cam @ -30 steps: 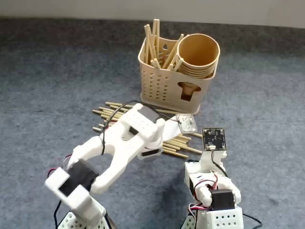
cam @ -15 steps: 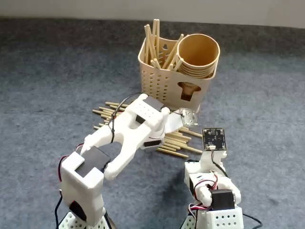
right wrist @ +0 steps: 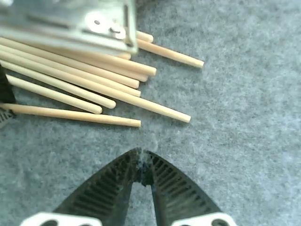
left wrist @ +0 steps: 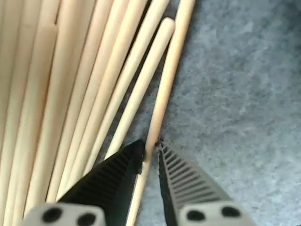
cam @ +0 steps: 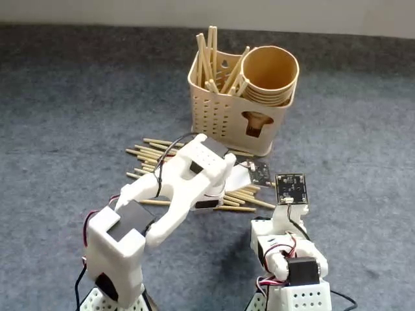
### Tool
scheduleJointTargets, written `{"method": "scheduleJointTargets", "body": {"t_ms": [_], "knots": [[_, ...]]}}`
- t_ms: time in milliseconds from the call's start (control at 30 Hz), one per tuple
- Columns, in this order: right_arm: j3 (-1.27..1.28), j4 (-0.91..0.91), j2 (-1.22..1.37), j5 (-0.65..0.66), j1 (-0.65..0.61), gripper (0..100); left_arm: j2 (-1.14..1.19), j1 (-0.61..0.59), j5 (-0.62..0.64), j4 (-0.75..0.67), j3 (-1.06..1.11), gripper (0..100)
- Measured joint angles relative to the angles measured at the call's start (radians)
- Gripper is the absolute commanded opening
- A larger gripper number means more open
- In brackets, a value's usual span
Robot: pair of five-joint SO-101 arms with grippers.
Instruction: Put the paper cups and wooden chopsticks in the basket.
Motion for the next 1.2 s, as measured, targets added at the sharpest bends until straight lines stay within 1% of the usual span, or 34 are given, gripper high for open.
{"method": "scheduleJointTargets", "body": {"t_ms": [67, 200, 367, 600, 800, 933, 1067, 1133, 1200], "knots": [[0.000, 0.000, 0.000, 0.000, 0.000, 0.5, -0.025, 0.000, 0.000, 0.000, 0.020, 7], [0.000, 0.000, 0.000, 0.000, 0.000, 0.5, -0.103, 0.006, 0.026, 0.005, 0.071, 11], [0.000, 0.000, 0.000, 0.000, 0.000, 0.5, -0.172, 0.011, 0.031, 0.005, 0.141, 11], [0.000, 0.000, 0.000, 0.000, 0.000, 0.5, -0.181, 0.014, 0.031, -0.014, 0.150, 11], [0.000, 0.000, 0.000, 0.000, 0.000, 0.5, -0.181, 0.003, 0.078, -0.117, 0.155, 11], [0.000, 0.000, 0.000, 0.000, 0.000, 0.5, -0.176, -0.008, 0.084, -0.129, 0.169, 11], [0.000, 0.000, 0.000, 0.000, 0.000, 0.5, -0.124, -0.005, 0.086, -0.129, 0.150, 11], [0.000, 0.000, 0.000, 0.000, 0.000, 0.5, -0.101, -0.006, 0.083, -0.118, 0.124, 8], [0.000, 0.000, 0.000, 0.000, 0.000, 0.5, -0.081, -0.008, 0.083, -0.094, 0.098, 2]]}}
